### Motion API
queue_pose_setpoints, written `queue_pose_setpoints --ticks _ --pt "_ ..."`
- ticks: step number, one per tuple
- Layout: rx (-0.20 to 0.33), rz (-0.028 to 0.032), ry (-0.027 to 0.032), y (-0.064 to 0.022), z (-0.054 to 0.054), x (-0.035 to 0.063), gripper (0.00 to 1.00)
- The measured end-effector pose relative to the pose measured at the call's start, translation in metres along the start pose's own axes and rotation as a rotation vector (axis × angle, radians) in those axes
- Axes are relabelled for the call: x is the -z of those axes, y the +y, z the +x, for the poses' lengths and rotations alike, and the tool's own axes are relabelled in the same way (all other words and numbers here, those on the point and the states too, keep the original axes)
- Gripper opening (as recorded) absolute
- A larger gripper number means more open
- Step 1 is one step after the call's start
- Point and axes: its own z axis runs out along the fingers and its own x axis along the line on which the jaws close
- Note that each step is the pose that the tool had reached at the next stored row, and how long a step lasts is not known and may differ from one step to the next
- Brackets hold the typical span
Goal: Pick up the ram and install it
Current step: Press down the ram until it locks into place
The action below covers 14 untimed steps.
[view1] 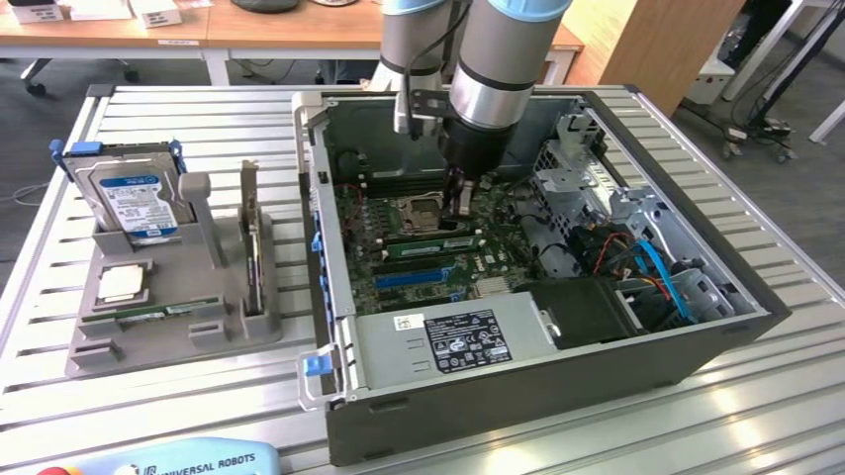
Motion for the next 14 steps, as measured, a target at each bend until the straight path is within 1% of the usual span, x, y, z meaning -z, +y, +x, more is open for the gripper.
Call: queue_pose_setpoints --ticks 14 --pt "-0.134 0.0039 -0.0050 0.0000 0.0000 0.0000 0.10"
